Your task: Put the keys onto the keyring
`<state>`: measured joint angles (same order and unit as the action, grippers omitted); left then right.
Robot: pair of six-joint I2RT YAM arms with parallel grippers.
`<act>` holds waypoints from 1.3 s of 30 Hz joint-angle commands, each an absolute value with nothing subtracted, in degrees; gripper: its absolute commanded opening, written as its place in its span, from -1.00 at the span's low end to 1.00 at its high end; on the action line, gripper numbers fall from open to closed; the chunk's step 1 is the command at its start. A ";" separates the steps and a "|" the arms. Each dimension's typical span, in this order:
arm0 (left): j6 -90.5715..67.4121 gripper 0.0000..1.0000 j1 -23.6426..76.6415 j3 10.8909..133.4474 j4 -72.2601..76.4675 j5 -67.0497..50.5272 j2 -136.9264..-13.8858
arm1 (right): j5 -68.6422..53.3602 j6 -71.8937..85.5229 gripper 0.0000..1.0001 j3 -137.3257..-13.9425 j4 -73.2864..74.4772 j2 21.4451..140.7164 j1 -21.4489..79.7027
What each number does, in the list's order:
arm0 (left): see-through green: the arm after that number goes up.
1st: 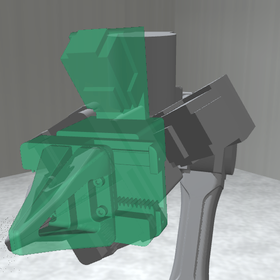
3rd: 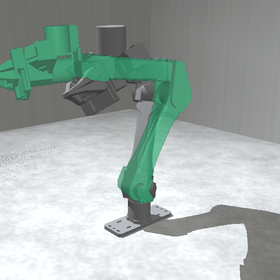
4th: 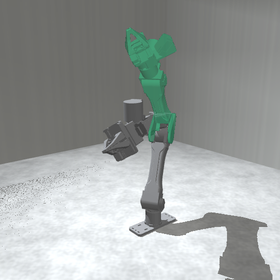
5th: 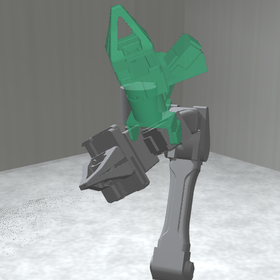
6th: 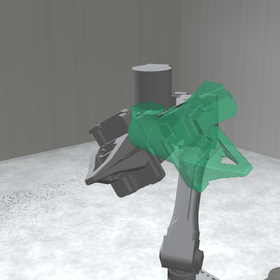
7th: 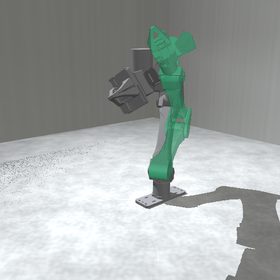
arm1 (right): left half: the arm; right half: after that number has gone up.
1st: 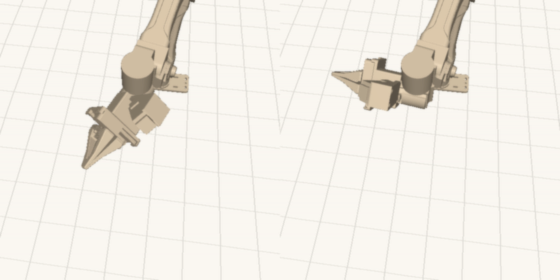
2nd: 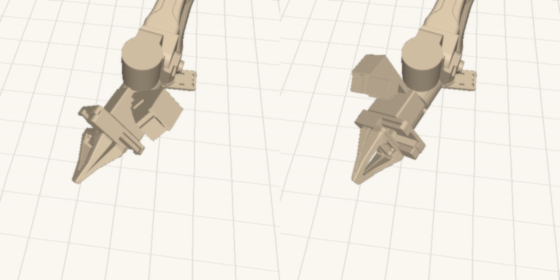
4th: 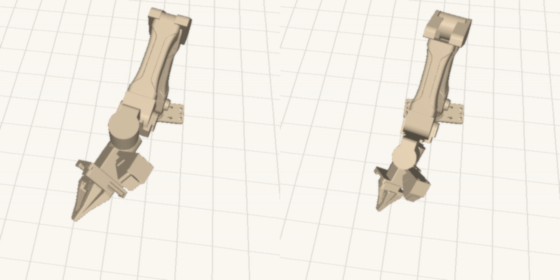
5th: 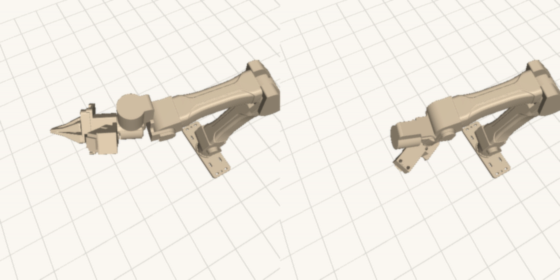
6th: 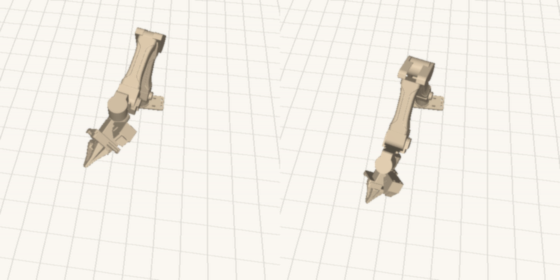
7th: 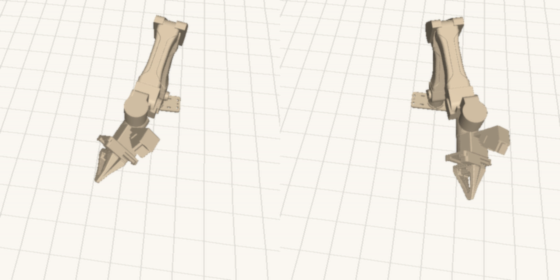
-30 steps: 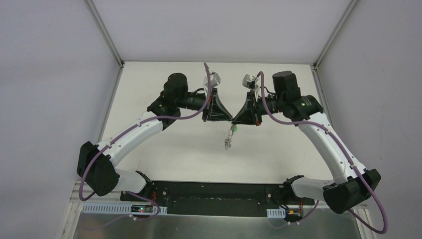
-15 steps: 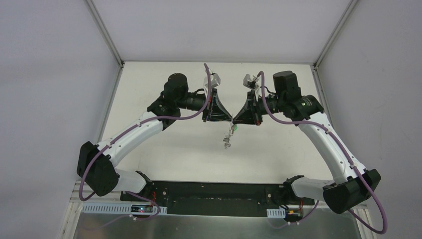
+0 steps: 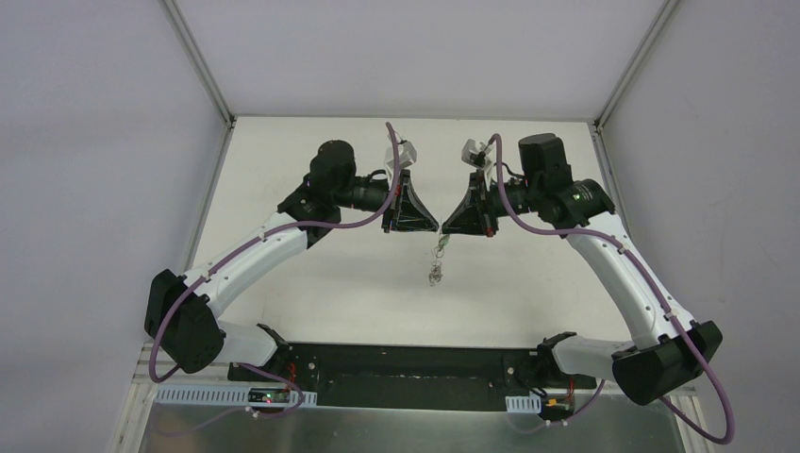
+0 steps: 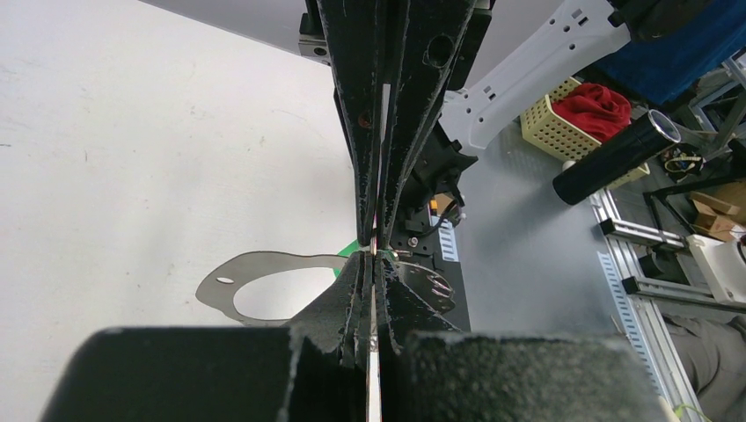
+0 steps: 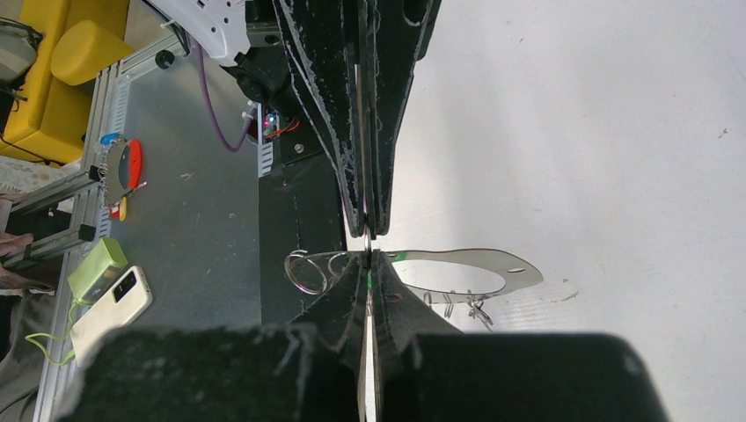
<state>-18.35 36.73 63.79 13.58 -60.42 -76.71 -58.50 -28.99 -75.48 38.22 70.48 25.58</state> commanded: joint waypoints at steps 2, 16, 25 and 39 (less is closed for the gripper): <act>-16.32 -1.00 35.68 63.44 11.94 -62.75 -73.93 | -57.97 -30.05 -1.00 -79.18 38.91 70.00 24.17; -12.26 -0.54 34.82 70.48 5.05 -62.78 -74.63 | -58.71 -30.34 -1.00 -74.27 37.54 70.22 24.91; -9.18 -0.14 35.44 73.95 -0.51 -61.30 -76.61 | -59.63 -28.96 -1.00 -73.64 36.05 70.93 25.63; -1.45 -0.05 39.27 78.83 -11.81 -56.54 -80.71 | -60.96 -27.87 -1.00 -72.73 35.02 70.81 25.66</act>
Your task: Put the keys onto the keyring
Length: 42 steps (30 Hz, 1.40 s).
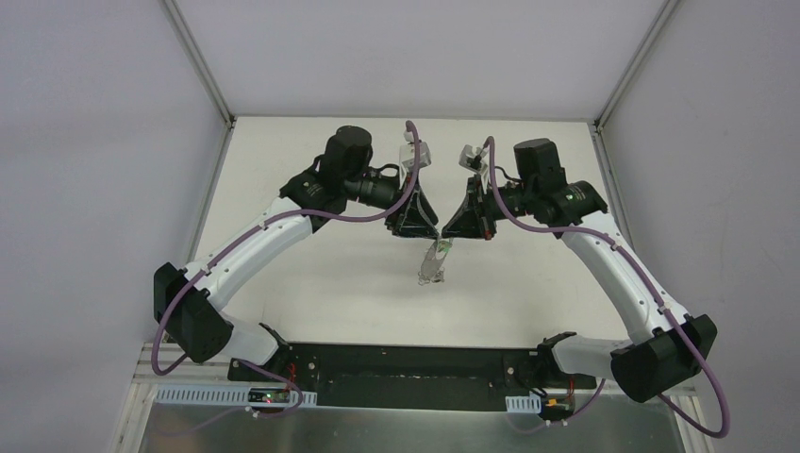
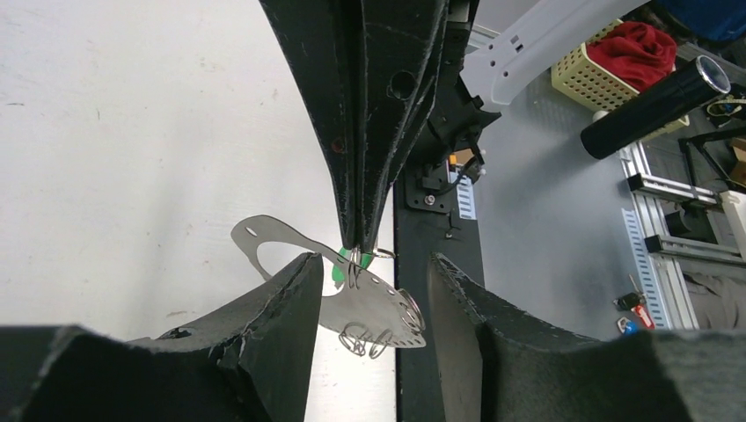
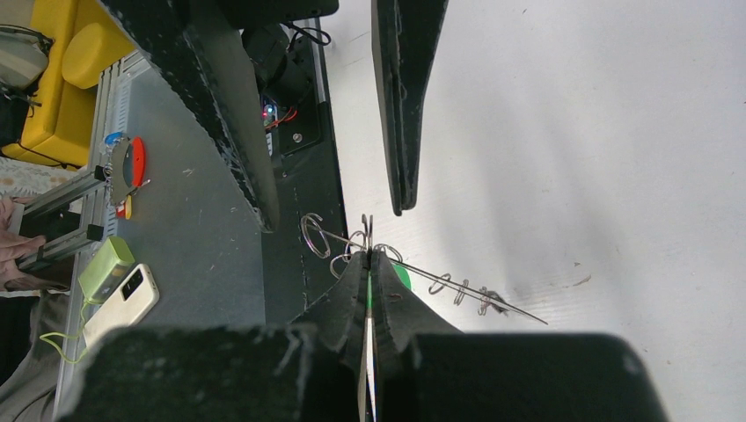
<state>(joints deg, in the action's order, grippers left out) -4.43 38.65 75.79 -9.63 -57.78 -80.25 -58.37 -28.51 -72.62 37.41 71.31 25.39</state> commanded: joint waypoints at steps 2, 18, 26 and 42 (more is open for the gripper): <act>-1.13 -0.09 39.60 79.11 -12.31 -56.42 -81.17 | -60.91 -27.77 -1.00 -72.64 34.79 70.67 25.62; -0.53 -0.44 40.69 80.15 -13.89 -56.37 -82.87 | -60.57 -27.68 -1.00 -72.26 34.64 70.32 25.58; -0.53 -0.70 40.69 80.08 -13.80 -56.78 -82.90 | -60.55 -27.69 -1.00 -72.21 34.64 70.36 25.65; 1.02 -1.00 40.53 80.11 -14.67 -57.58 -81.69 | -60.25 -27.43 -0.88 -71.28 34.25 68.65 24.25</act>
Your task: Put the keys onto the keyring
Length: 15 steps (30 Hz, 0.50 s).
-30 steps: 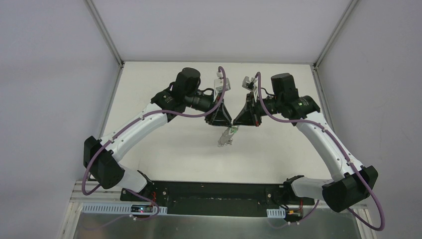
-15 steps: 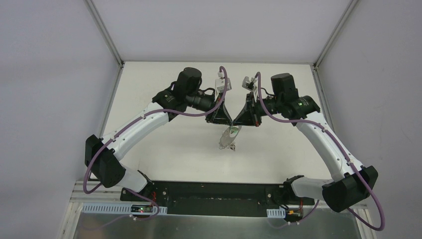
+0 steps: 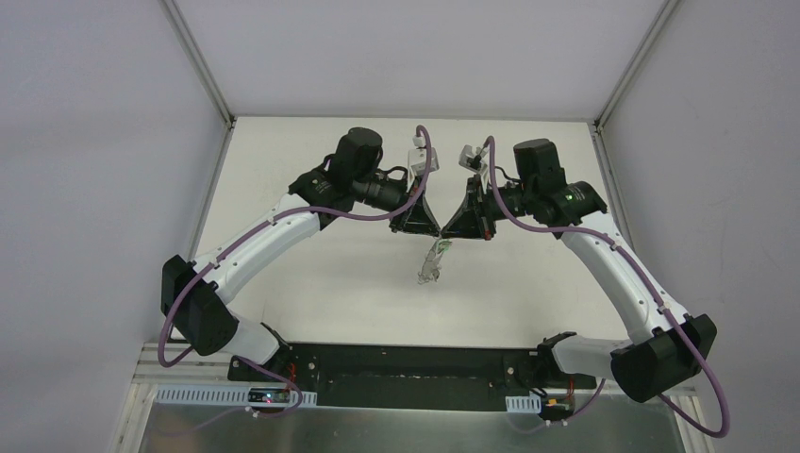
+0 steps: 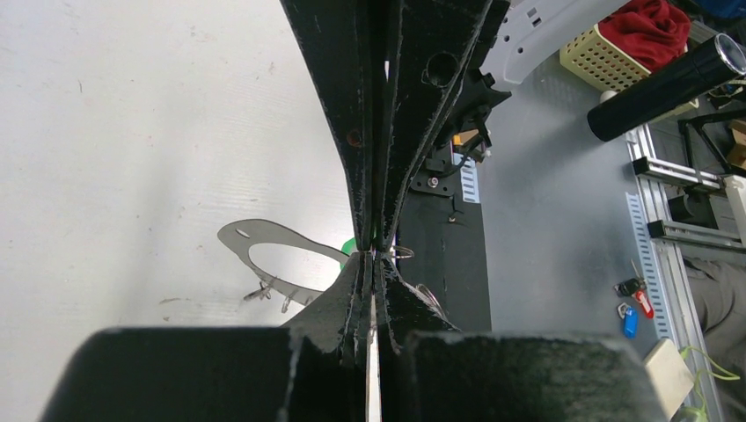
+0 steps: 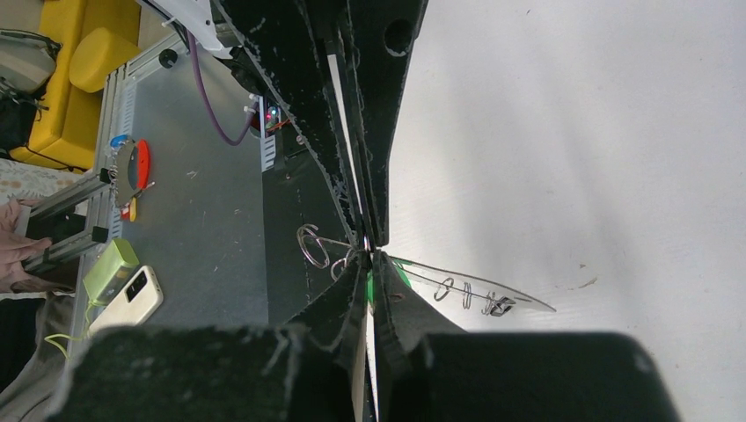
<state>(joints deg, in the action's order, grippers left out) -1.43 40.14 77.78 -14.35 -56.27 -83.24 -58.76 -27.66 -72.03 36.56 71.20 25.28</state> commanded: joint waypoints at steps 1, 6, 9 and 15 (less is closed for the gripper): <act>1.04 -1.00 40.40 80.01 -14.61 -57.71 -81.39 | -60.53 -27.38 -0.80 -71.05 34.08 68.19 23.61; -2.94 -1.00 39.90 78.41 -10.28 -59.04 -79.82 | -62.36 -28.11 -0.47 -69.79 34.16 65.92 21.69; -7.49 -1.00 39.85 76.89 -6.19 -60.19 -79.08 | -63.54 -29.11 -0.23 -69.57 34.85 65.33 21.18; -12.53 -1.00 39.73 75.26 -0.84 -60.88 -78.57 | -67.49 -30.58 0.06 -68.56 35.21 65.56 21.17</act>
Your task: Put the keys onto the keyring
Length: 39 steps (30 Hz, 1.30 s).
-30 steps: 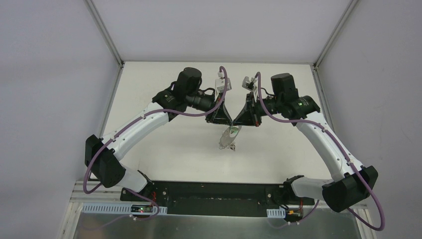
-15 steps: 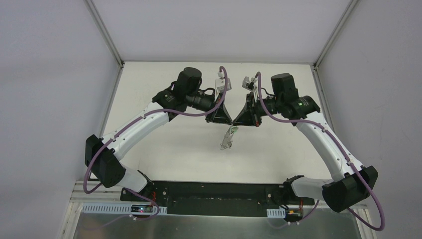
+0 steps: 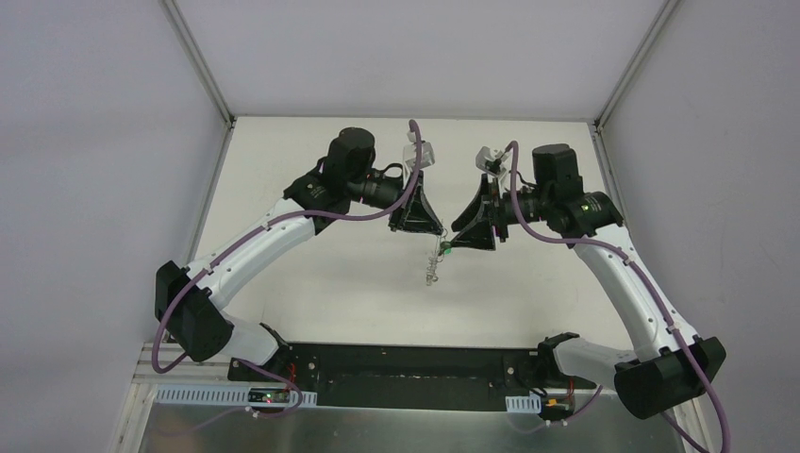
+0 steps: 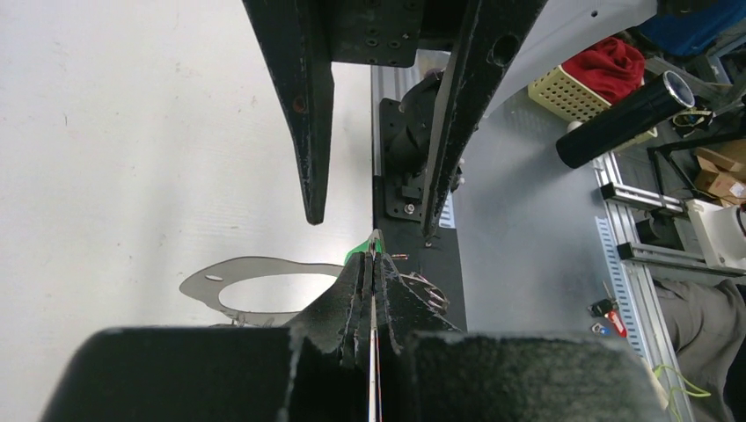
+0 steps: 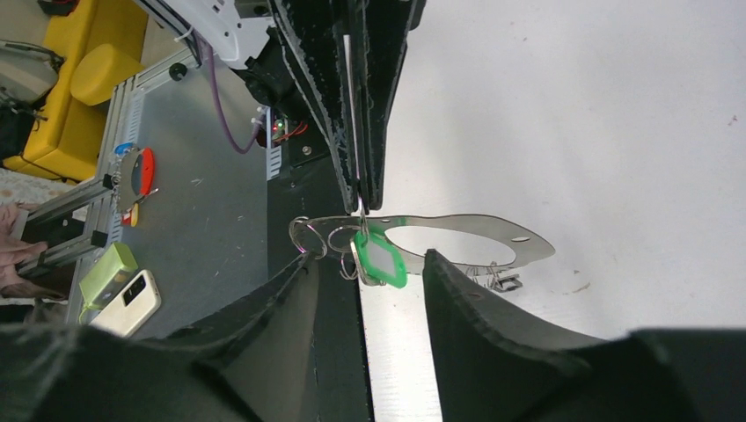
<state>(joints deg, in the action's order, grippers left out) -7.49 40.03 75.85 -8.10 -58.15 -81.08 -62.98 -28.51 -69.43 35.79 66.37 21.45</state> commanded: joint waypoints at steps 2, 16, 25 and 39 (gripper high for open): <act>-14.12 -1.00 39.65 74.95 0.62 -61.19 -78.57 | -67.51 -30.73 0.11 -68.02 34.83 65.72 21.17; -18.71 -1.00 38.96 73.65 6.55 -61.69 -78.66 | -71.09 -27.95 -0.49 -66.62 31.78 66.88 21.22; -21.99 -1.00 38.32 72.39 11.08 -61.92 -78.74 | -72.09 -27.51 -1.00 -66.14 31.17 67.15 21.41; -31.11 -1.00 38.23 69.05 23.79 -63.76 -79.36 | -70.42 -26.24 -1.00 -66.25 30.08 68.46 23.38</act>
